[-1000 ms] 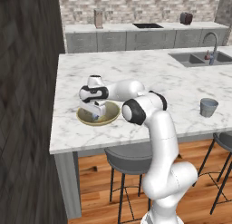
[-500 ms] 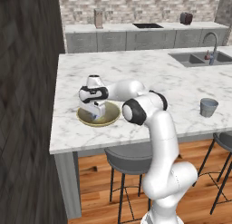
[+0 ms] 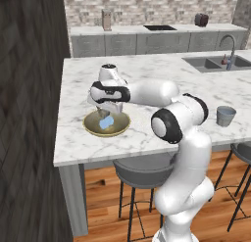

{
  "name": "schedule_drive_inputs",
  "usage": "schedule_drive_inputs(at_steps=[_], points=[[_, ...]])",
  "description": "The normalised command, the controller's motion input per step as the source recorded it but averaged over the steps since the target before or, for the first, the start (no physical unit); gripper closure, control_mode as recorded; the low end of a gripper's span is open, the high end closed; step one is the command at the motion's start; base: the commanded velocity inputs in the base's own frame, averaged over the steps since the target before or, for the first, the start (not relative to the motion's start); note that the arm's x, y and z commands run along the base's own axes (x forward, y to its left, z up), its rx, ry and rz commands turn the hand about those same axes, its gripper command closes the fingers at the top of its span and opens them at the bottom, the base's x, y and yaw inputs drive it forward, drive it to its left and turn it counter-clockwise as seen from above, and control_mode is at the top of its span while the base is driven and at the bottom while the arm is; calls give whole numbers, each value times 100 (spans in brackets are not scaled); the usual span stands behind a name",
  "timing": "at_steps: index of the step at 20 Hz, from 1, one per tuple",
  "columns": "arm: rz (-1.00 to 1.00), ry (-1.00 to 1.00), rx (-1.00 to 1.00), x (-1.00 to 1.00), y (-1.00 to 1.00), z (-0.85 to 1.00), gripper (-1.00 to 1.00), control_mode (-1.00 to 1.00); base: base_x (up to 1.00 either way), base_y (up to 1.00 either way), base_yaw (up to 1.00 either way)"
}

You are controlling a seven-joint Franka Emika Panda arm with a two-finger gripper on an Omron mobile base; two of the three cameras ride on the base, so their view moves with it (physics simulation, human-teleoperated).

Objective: There are four ice cubes in the ice bowl. Place two ice cubes in each glass of water.

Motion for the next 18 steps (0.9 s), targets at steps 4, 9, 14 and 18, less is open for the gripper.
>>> schedule_drive_inputs(at_steps=[4,9,14,18], points=[[46,-33,0,-88,-100,91,100,-100,0,0,0],[32,-3,0,-73,-100,66,100,-100,0,0,0],[19,23,0,-22,-97,28,100,-100,0,0,0],[8,5,0,1,-14,0,100,-100,0,0,0]])
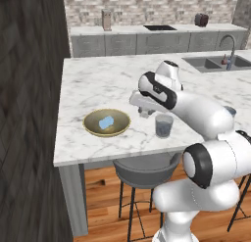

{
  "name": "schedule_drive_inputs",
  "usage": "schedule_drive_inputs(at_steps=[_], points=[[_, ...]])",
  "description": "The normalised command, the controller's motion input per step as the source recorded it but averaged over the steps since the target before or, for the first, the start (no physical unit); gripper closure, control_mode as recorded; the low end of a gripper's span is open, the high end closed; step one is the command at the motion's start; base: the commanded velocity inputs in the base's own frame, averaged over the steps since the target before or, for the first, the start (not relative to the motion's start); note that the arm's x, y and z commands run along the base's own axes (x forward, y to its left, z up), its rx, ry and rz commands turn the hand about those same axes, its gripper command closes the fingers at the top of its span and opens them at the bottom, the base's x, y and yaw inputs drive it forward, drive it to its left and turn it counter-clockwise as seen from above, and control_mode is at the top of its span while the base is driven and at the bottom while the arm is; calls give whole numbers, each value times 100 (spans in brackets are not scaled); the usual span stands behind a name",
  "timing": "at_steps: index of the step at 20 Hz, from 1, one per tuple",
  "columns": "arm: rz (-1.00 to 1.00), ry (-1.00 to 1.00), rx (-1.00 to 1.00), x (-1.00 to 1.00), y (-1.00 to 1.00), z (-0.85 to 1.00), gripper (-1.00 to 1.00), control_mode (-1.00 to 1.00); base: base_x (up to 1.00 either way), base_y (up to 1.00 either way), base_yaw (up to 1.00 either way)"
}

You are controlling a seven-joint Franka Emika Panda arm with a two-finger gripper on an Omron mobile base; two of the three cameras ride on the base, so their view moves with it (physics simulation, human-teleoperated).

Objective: There are four ice cubes in the ice bowl. Place two ice cubes in each glass of water.

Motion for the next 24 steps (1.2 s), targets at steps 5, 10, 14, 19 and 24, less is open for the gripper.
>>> schedule_drive_inputs(at_steps=[5,10,14,19,24], points=[[0,0,-30,10,0,-1,100,-100,0,0,0],[0,2,-29,-2,-3,0,100,-100,0,0,0],[1,0,2,15,-56,-3,100,-100,0,0,0],[9,0,0,0,-89,-3,100,-100,0,0,0],[5,0,0,25,-80,-13,100,-100,0,0,0]])
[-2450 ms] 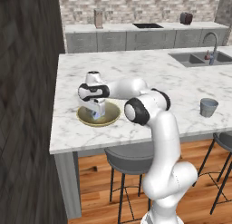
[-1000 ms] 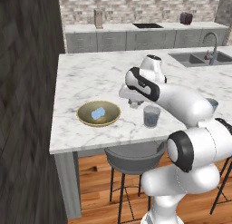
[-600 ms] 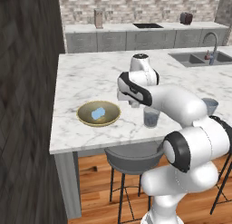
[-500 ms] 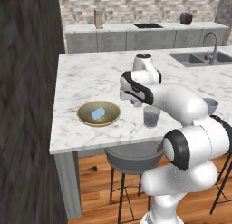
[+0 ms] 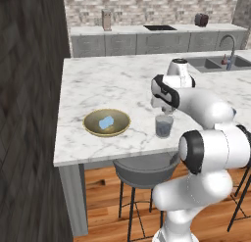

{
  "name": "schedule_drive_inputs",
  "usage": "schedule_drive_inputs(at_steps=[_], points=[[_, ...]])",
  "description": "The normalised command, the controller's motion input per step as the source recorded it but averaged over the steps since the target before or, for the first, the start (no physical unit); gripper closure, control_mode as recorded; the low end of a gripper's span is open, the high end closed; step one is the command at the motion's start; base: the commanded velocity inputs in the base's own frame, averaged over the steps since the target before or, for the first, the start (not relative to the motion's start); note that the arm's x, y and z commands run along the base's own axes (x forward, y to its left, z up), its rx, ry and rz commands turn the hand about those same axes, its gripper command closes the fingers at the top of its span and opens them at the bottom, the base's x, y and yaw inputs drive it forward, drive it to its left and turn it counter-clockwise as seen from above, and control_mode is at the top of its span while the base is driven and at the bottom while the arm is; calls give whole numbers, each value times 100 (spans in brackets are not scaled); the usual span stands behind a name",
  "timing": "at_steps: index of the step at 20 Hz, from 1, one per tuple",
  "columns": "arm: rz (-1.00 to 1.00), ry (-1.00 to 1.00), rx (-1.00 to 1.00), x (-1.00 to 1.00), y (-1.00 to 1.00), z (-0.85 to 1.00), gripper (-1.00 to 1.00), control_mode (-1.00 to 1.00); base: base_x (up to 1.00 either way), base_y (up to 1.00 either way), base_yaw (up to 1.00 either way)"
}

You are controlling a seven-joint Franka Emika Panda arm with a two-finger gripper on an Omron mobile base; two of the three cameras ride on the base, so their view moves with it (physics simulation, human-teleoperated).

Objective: There are four ice cubes in the ice bowl. Place two ice cubes in each glass of water.

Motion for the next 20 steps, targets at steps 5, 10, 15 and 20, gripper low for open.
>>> schedule_drive_inputs(at_steps=[5,10,15,20], points=[[1,0,0,62,-43,-12,100,-100,0,0,0],[0,0,0,56,-4,-11,100,-100,0,0,0],[0,0,1,55,0,-18,100,-100,0,0,0],[0,0,0,24,0,-41,100,-100,0,0,0]])
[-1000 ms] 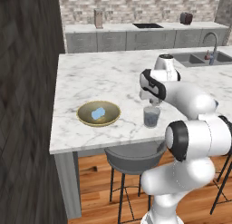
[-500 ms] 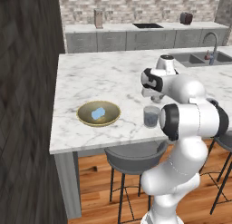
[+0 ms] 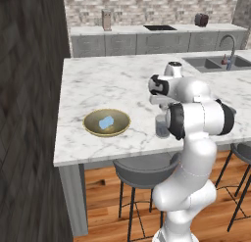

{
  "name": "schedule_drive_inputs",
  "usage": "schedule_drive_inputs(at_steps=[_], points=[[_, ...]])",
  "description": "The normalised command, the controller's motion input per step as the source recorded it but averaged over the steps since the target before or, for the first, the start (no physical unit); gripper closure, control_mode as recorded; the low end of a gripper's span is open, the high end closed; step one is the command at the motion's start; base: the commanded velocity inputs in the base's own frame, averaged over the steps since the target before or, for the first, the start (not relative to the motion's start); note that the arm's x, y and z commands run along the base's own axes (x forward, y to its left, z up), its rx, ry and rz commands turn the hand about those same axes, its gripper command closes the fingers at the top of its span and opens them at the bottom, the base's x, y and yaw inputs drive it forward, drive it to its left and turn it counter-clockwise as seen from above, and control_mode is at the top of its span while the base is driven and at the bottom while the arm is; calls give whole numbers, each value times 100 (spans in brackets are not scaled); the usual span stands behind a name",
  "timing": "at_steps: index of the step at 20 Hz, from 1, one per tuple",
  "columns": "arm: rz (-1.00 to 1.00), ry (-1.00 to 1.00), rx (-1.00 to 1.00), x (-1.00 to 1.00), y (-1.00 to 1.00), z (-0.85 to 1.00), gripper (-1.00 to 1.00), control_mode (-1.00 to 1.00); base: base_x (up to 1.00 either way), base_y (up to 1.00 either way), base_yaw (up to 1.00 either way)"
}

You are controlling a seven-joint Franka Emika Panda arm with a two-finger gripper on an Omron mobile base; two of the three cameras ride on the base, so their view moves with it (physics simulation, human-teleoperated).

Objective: There are four ice cubes in the ice bowl. Place two ice cubes in each glass of water.

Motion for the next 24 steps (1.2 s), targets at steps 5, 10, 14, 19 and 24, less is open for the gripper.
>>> schedule_drive_inputs(at_steps=[5,10,14,19,24], points=[[0,0,0,10,0,-45,100,-100,0,0,0],[0,0,0,14,0,-44,100,-100,0,0,0],[0,0,0,25,0,-22,100,-100,0,0,0],[0,-3,0,-8,0,-5,100,-100,0,0,0],[0,-14,0,-66,0,8,100,-100,0,0,0]])
